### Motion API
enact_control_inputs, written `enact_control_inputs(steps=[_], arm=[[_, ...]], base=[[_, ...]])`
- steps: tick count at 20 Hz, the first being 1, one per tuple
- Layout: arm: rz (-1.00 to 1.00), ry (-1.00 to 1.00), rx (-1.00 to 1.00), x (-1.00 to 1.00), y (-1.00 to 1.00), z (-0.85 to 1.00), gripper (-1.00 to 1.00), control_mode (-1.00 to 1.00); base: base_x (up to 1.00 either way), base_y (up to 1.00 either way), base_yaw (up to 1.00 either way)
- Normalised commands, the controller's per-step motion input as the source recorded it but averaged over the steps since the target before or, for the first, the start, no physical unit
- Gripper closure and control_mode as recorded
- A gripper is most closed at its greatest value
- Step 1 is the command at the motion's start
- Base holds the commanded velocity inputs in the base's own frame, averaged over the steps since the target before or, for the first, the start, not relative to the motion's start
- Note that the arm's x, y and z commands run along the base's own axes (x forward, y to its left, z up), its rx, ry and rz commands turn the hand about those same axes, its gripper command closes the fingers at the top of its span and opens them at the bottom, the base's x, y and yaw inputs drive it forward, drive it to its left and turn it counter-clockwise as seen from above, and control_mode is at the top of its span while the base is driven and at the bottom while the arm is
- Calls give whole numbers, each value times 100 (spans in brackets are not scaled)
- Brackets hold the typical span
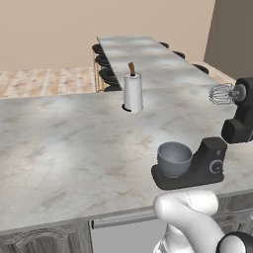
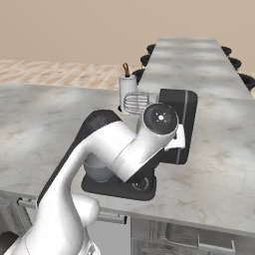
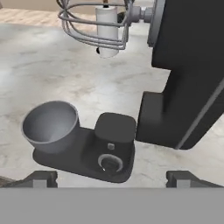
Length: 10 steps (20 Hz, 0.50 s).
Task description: Close the stand mixer head.
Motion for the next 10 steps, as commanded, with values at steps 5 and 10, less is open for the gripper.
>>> enact_control_inputs(steps=[5,10], arm=[[8,-20,0,-17,-100,30,-100,-100],[14,-22,2,17,-76,3,-100,-100]], base=[[0,0,0],[0,0,0]])
